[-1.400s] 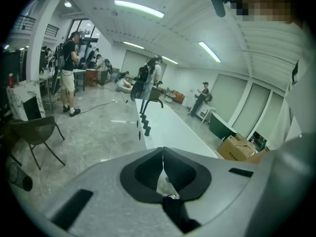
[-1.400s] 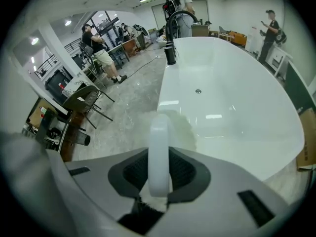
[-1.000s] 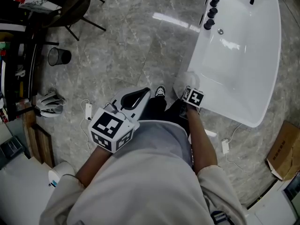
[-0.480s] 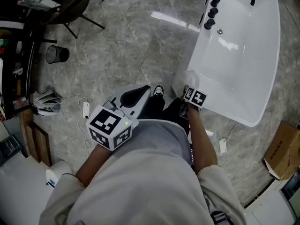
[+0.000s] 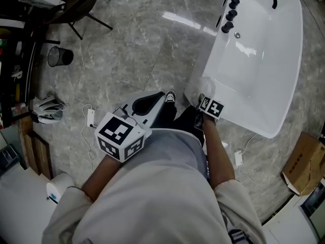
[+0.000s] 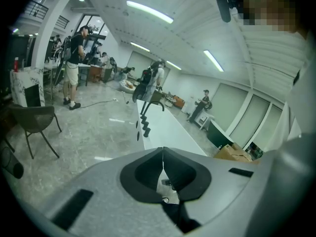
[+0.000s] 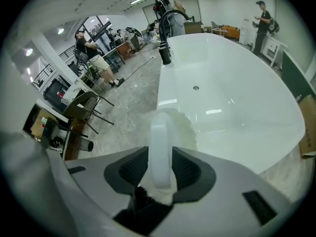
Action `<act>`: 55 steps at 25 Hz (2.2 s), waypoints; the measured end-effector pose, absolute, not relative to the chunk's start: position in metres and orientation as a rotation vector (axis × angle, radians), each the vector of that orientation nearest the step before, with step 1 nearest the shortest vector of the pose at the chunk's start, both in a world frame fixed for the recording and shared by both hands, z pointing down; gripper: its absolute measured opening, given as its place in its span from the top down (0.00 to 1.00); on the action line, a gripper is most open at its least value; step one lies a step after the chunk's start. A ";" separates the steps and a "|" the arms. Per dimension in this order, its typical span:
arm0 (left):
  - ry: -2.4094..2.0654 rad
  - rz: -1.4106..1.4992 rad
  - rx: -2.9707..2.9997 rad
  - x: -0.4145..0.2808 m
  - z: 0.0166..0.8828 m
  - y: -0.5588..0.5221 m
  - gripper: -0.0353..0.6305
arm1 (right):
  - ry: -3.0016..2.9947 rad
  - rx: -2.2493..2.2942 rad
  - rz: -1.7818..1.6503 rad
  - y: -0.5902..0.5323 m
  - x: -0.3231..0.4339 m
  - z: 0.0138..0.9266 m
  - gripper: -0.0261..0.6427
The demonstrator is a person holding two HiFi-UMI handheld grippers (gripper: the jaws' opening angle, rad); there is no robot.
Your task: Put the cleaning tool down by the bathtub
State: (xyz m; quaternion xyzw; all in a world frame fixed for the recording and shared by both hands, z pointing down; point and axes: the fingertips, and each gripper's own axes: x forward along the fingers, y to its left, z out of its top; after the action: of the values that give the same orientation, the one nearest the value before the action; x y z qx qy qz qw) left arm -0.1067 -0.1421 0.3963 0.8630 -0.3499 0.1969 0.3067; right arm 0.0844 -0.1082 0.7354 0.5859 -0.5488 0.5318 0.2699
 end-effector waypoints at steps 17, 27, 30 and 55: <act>-0.869 0.479 2.306 -0.101 0.394 -0.145 0.94 | -1.492 1.606 1.429 -0.101 0.089 0.712 0.76; -0.846 0.445 2.328 -0.100 0.390 -0.144 0.94 | -1.528 1.642 1.420 -0.097 0.090 0.686 0.76; -0.826 0.437 2.334 -0.098 0.388 -0.142 0.94 | -1.556 1.657 1.406 -0.098 0.088 0.671 0.76; -0.701 0.388 2.409 -0.063 0.378 -0.144 0.94 | -1.910 1.771 1.183 -0.128 0.079 0.530 0.82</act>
State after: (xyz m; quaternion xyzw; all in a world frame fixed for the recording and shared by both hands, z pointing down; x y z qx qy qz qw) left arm -0.0635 -0.1438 0.3779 0.9061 -0.2638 0.1460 0.2969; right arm 0.0786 -0.1276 0.5305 0.6131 -0.6610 0.4093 0.1400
